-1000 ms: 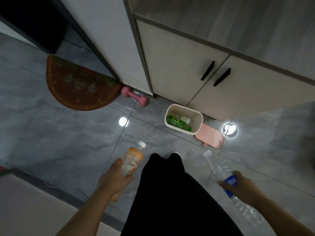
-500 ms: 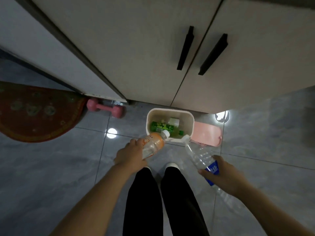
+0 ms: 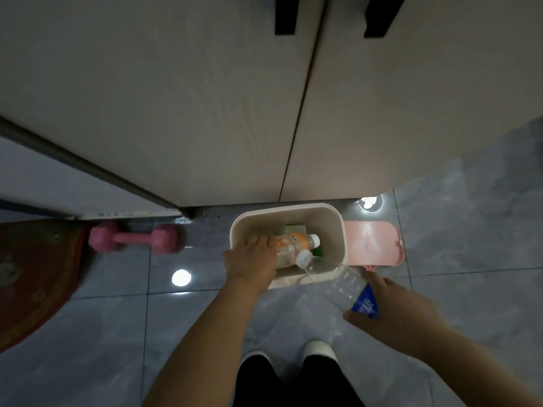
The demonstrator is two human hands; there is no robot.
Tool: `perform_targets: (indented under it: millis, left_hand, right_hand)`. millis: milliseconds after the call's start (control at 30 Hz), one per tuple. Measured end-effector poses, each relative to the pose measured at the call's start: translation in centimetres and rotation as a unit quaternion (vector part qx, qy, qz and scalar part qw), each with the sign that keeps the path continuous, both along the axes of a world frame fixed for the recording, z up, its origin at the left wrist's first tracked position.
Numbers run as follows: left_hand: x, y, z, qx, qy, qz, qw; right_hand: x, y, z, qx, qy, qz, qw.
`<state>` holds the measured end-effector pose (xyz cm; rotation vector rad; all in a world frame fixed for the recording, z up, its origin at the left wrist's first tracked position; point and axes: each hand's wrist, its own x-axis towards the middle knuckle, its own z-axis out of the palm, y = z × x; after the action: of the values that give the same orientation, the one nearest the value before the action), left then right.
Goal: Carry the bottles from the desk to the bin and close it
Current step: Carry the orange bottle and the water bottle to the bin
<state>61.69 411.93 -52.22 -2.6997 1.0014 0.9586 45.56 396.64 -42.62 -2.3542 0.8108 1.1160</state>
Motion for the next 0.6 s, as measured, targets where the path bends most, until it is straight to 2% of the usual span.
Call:
perform_targets:
  millis: [133,300,433,467,567,600]
  left_hand:
    - [0.4,-2.7,-4.8,-0.060,-0.051,-0.089,0.993]
    - [1.0,-4.8,-8.8,-0.093,-0.054,-0.116,0.987]
    - [1.6,-3.7,-9.2,-0.121,-0.059,-0.106,0.985]
    - [1.6,-3.5,-8.9,-0.129,-0.060,-0.098,0.985]
    - [1.2,-2.4,-7.0,-0.213,0.015,0.042,0.976]
    - [1.2,-1.9,-6.4,-0.213,0.038,0.069,0.974]
  right_hand:
    - [0.4,-1.2,-3.1,-0.034,-0.028,0.050,0.998]
    - [0.9,-2.3,-5.6,-0.052,-0.049,0.089,0.993]
    - [1.8,-2.4,-6.4,-0.058,-0.080,0.112,0.989]
    - [2.1,-2.3,-6.5,-0.059,-0.081,0.118,0.988]
    - [3.3,-1.9,-6.6,-0.061,-0.082,0.139,0.985]
    - [3.7,-1.7,-6.5,-0.058,-0.084,0.146,0.984]
